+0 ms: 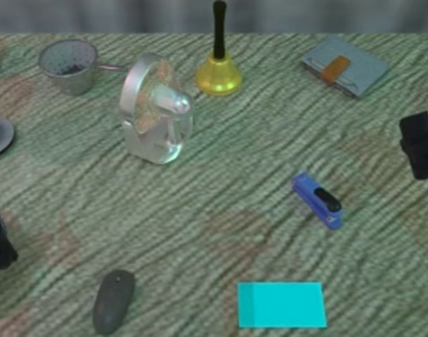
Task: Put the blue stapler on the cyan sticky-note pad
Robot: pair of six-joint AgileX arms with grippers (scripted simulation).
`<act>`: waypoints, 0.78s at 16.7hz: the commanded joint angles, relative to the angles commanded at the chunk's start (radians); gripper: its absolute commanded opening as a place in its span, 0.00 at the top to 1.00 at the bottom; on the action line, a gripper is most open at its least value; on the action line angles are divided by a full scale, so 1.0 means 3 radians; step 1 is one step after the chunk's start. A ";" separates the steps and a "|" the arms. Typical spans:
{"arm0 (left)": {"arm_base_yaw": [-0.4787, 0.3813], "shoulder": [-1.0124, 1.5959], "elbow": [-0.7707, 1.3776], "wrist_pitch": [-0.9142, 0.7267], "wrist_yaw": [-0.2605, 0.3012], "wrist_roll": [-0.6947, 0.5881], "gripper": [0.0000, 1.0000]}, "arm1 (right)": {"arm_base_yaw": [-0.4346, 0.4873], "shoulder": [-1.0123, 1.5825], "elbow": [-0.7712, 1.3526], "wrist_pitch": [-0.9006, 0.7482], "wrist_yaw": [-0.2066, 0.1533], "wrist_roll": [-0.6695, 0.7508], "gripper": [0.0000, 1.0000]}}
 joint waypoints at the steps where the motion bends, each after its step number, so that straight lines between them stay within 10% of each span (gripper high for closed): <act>1: 0.0000 0.0000 0.0000 0.0000 0.0000 0.0000 0.00 | 0.0074 0.0333 0.0266 -0.0197 -0.0002 -0.0023 0.00; 13: 0.0000 0.0000 0.0000 0.0000 0.0000 0.0000 0.00 | 0.0632 0.2899 0.2473 -0.1671 -0.0013 -0.0180 0.00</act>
